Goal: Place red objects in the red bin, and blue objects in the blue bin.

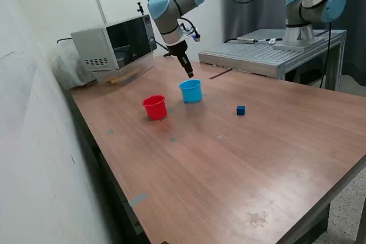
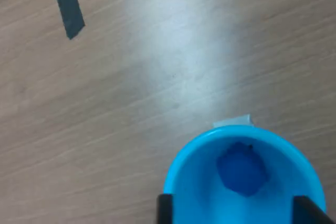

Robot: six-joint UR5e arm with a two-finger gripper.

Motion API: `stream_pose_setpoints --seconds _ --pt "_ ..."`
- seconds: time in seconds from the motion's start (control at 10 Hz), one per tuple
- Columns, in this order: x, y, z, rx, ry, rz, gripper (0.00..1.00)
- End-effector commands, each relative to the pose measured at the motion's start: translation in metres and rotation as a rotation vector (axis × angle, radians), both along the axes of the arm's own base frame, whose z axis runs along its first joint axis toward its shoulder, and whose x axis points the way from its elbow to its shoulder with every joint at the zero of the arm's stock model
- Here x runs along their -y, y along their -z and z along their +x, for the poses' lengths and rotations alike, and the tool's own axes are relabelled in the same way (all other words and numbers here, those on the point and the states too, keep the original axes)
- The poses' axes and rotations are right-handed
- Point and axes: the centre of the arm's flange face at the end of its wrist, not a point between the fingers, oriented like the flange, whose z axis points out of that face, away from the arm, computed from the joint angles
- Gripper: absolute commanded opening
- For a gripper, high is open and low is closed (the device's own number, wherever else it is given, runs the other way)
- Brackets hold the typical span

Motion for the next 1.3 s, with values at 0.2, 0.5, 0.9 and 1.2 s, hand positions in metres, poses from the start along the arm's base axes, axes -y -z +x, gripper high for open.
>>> stream_pose_setpoints --seconds 0.2,0.5,0.9,1.2 --pt "0.032 -0.033 0.013 -0.05 -0.042 -0.006 1.0" --pt "0.133 -0.054 0.032 -0.128 -0.302 -0.176 1.0" --pt "0.222 -0.047 0.055 -0.177 -0.749 -0.455 1.0" --pt "0.231 -0.022 0.073 -0.127 -0.844 -0.506 1.0"
